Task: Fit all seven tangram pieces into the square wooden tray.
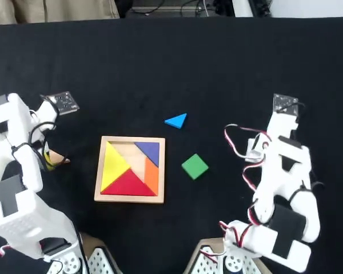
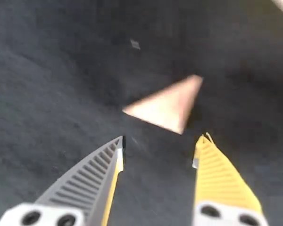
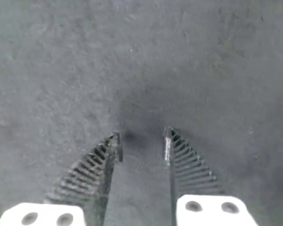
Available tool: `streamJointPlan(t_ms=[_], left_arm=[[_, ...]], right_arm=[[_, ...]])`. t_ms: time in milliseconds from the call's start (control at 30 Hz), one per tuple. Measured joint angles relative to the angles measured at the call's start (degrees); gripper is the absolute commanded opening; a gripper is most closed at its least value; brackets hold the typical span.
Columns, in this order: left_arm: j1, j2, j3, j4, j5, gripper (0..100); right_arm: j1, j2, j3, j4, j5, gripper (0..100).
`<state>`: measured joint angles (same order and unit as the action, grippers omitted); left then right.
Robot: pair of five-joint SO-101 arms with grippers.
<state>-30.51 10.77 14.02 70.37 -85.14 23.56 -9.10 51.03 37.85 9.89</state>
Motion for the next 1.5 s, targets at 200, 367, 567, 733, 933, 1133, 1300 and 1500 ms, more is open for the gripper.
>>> streamJointPlan(t_ms=[200, 367, 567, 733, 933, 1133, 1300, 1500], left_arm=[[1.7, 0.4, 10.1, -18.7, 0.0, 24], [2.5, -0.2, 11.3, -20.0, 0.4, 24], [5.5, 0.1, 10.8, -18.7, 0.4, 24], [9.2, 0.3, 9.8, -18.7, 1.2, 24], [13.7, 0.6, 6.4, -18.3, 9.1, 24], [15.7, 0.6, 3.4, -18.2, 23.9, 24], [15.9, 0.7, 2.9, -15.5, 36.2, 24], [15.9, 0.7, 1.2, -12.7, 42.0, 24]], right_arm=[[-0.2, -0.2, 0.0, -0.4, 0.0, 15.2], [-0.3, -0.2, 0.0, -0.4, 0.0, 15.2], [-0.3, -0.2, 0.0, -0.4, 0.0, 15.2], [-0.3, -0.2, 0.0, -0.4, 0.0, 15.2], [-0.3, -0.2, 0.0, -0.4, 0.0, 15.2], [-0.3, -0.2, 0.0, -0.4, 0.2, 15.2], [-0.3, -0.2, 0.0, -0.4, 0.2, 15.2], [-0.3, -0.2, 0.0, -0.4, 0.2, 15.2]])
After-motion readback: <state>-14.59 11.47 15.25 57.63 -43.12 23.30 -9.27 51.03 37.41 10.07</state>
